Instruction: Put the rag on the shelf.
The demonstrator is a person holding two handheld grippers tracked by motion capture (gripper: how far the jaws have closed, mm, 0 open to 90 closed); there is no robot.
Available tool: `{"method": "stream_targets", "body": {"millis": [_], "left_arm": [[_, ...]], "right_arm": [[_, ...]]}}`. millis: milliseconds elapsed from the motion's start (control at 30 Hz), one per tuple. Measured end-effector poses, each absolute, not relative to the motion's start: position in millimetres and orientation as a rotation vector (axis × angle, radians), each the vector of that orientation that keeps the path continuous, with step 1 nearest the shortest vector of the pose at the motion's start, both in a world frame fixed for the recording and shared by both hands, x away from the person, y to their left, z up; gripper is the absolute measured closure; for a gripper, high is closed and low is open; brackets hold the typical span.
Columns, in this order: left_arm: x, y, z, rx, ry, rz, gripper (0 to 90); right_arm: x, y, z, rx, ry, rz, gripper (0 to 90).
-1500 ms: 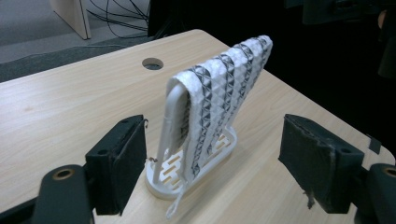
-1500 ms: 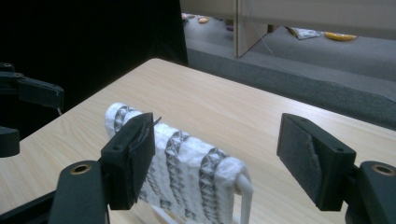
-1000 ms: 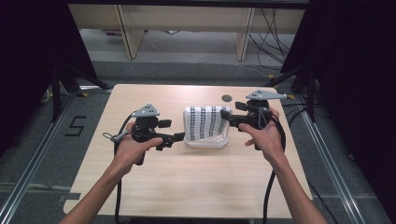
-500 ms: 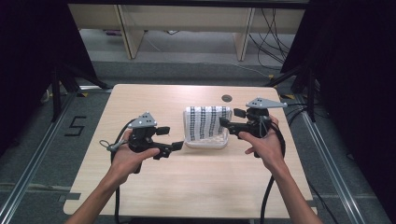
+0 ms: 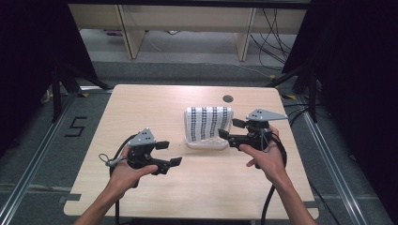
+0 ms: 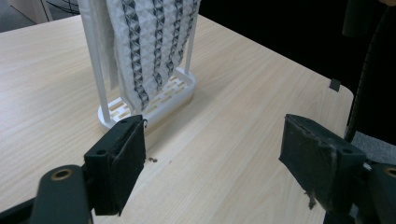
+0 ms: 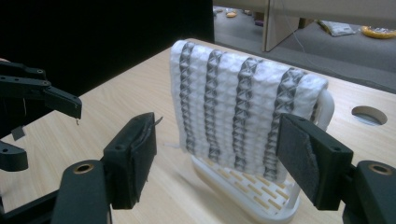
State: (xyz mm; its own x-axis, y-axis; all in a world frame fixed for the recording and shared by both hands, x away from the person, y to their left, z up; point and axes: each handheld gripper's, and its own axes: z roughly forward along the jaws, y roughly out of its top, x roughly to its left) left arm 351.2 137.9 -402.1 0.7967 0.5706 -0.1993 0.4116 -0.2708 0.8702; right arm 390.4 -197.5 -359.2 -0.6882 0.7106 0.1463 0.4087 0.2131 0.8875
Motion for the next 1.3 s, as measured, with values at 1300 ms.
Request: {"method": "stream_targets", "body": {"millis": [1300], "left_arm": [[310.0, 149.9, -456.2, 1.942, 0.722, 0.211, 20.2]], "right_arm": [[339.9, -191.3, -423.5, 1.0, 2.301, 1.416, 28.6]]}}
